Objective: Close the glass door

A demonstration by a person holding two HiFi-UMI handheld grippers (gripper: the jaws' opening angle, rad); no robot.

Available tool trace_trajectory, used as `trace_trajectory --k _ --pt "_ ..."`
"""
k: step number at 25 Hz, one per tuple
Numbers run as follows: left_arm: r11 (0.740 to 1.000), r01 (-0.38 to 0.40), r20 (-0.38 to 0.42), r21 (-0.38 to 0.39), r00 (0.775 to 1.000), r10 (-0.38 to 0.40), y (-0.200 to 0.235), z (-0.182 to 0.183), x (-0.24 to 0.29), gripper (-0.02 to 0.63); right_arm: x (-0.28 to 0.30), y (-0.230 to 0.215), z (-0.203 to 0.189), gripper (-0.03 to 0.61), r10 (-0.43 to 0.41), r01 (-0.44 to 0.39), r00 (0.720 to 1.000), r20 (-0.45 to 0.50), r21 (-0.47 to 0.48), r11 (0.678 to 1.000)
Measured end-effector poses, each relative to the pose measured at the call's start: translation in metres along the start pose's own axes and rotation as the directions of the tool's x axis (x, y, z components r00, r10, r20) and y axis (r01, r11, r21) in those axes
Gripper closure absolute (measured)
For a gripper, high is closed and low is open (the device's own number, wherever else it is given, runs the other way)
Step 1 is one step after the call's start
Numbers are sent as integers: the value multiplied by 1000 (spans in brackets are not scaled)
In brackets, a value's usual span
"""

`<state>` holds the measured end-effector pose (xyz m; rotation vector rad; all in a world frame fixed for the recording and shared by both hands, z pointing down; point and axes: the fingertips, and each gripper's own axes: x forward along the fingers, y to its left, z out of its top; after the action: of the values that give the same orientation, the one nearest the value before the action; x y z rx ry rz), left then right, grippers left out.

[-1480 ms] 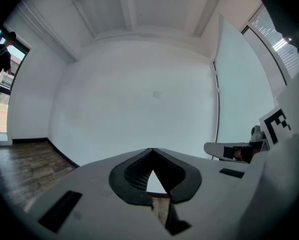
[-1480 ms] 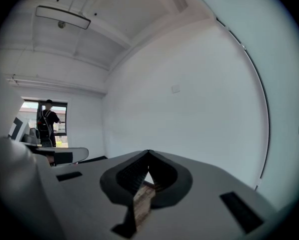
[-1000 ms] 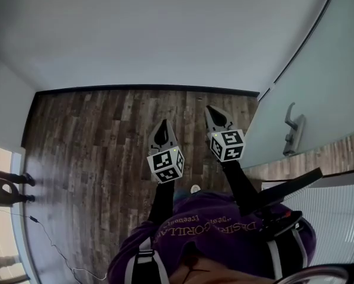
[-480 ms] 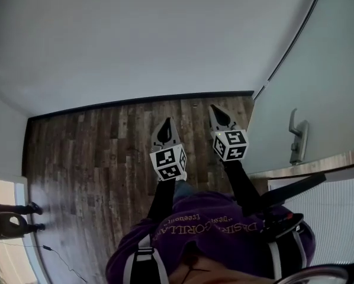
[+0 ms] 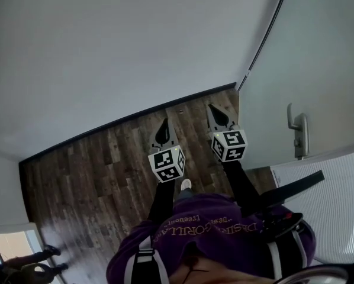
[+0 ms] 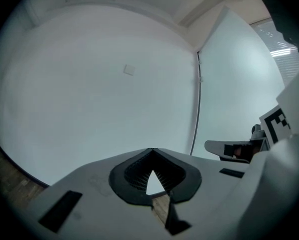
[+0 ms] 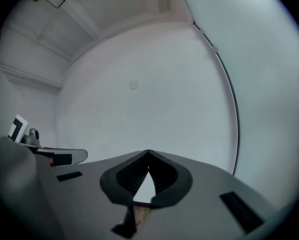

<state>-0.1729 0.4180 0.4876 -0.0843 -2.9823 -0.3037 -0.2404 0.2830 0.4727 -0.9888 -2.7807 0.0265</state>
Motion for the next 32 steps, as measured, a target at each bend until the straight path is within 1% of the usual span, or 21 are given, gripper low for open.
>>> trace_trajectory --k 4,6,8,10,13,15,17,20,24,27,30,32 --pt "996 88 -28 4 996 -87 -2 -1 28 612 2 -19 2 588 -114 114 993 9 6 993" --pt "990 140 -54 -10 989 -140 -13 -11 42 612 -5 -32 -4 588 -175 175 985 -4 8 985" --pt "978 209 -95 -23 973 -210 -36 -28 56 612 -20 -52 -14 588 -244 245 969 -22 14 970" --pt "962 272 -125 -28 954 -274 -65 -42 70 612 -32 -74 -20 588 -296 296 955 -32 19 955" --pt "934 357 -143 -20 924 -356 -106 -49 88 612 -46 -108 -22 588 -357 358 933 -37 31 933" --pt "917 398 -145 -18 907 -396 -129 -48 99 612 -56 -126 -17 588 -393 394 919 -29 38 918" --pt "901 433 -146 -12 891 -430 -153 -47 111 612 -65 -145 -11 588 -423 423 906 -10 48 905" --pt "873 488 -148 15 865 -480 -196 -44 128 612 -77 -176 1 588 -451 448 892 23 74 891" --pt "828 558 -150 52 824 -546 -259 -39 140 612 -99 -216 11 588 -482 476 875 51 93 875" --pt "795 604 -164 54 791 -590 -283 -42 145 612 -109 -225 13 588 -501 494 864 55 102 863" --pt "756 653 -178 51 750 -637 -303 -46 149 612 -119 -233 17 588 -522 512 851 63 127 850" --pt "739 671 -180 56 735 -654 -313 -45 155 612 -124 -236 23 588 -535 523 842 76 130 842"
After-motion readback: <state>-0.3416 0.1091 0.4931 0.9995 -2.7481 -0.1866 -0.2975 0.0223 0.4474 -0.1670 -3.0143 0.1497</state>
